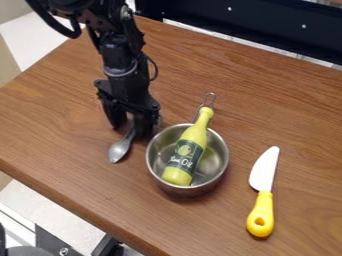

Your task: Moved spoon to the upper center of the table

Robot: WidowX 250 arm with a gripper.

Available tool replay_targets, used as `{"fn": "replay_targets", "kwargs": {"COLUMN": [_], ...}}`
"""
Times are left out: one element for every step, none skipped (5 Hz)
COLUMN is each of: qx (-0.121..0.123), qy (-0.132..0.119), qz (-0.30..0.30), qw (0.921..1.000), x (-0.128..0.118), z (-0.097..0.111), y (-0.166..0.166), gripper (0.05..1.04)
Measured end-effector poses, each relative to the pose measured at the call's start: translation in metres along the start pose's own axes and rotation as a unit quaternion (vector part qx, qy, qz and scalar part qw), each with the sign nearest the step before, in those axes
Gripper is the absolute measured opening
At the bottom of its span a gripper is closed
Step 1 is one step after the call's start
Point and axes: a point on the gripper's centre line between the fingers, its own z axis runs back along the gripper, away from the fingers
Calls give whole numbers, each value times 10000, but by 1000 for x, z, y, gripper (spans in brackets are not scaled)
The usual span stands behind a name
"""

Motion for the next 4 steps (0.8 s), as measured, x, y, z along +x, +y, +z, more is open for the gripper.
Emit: {"fn": "replay_targets", "kwargs": {"qx": [-7,118,235,423], "qy": [176,230,218,431], "qz": [-175,-590,-781,-1161], "qw": [9997,9979,9964,9914], "x": [2,2,2,7], "z": [0,1,1,6], "y": [4,6,9,14], "gripper": [396,189,143,142]}}
